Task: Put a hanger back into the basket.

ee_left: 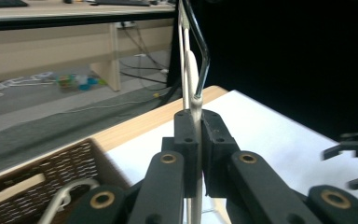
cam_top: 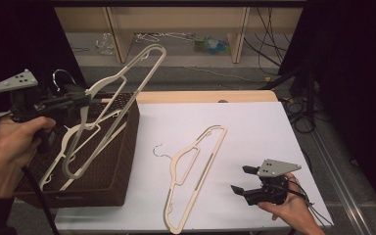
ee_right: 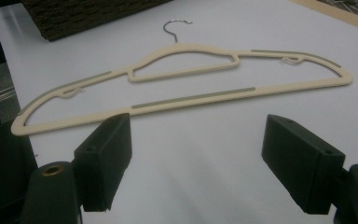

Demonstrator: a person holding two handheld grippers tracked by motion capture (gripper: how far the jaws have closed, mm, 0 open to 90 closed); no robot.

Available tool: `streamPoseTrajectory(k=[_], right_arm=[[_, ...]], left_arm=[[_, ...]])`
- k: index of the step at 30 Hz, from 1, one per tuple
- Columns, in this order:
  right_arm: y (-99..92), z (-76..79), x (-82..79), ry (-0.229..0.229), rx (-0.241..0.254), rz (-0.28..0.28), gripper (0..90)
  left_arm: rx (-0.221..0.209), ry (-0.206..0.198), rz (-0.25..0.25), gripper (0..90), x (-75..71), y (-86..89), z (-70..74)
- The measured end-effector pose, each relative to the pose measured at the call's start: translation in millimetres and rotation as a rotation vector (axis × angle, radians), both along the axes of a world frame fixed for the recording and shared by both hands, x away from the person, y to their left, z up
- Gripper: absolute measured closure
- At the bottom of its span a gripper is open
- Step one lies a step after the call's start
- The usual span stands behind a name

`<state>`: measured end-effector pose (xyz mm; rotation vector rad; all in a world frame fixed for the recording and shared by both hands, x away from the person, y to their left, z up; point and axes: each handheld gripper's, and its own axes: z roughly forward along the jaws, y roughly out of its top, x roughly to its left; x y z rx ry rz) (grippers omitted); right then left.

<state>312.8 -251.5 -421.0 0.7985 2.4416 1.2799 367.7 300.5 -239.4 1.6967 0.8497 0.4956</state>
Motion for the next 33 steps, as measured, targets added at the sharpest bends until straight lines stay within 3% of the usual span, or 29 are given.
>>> streamPoseTrajectory(k=[2,3,4,6,7,10,13,17,24,33], right_arm=[[0.3,-0.4,-0.1,-0.001,0.001,0.001,25.3],[0.5,-0.6,-0.2,0.000,0.000,0.002,25.3],[0.7,-0.8,-0.2,0.002,0.001,0.004,25.3],[0.9,-1.1,0.0,0.001,0.000,0.004,25.3],[1.1,-1.3,-0.1,0.002,-0.001,0.003,25.3],[1.6,-1.8,0.2,0.007,-0.003,0.008,25.3],[1.9,-2.4,0.2,0.007,-0.003,0.008,25.3],[2.0,-2.5,0.1,0.013,-0.007,0.013,25.3],[2.0,-3.3,0.2,0.010,-0.013,0.016,25.3],[2.1,-2.7,-0.2,0.011,-0.015,0.016,25.1]], left_arm=[[0.011,0.011,0.022,85.8,2.8,8.8,-6.1],[0.024,-0.009,0.008,85.8,6.2,13.7,-9.4],[0.020,0.012,0.026,85.8,5.8,17.0,-13.2],[0.049,-0.006,0.034,85.7,10.1,27.1,-20.3],[0.029,0.014,0.051,85.8,9.8,29.9,-24.5],[0.036,0.017,0.067,85.8,12.6,41.1,-35.1],[0.072,0.022,0.074,85.7,15.7,48.7,-44.6],[0.127,0.050,0.095,85.7,18.9,55.5,-57.0],[0.158,0.107,0.110,85.7,22.8,67.1,-75.8],[0.200,0.149,0.112,85.7,26.3,76.1,-98.2]])
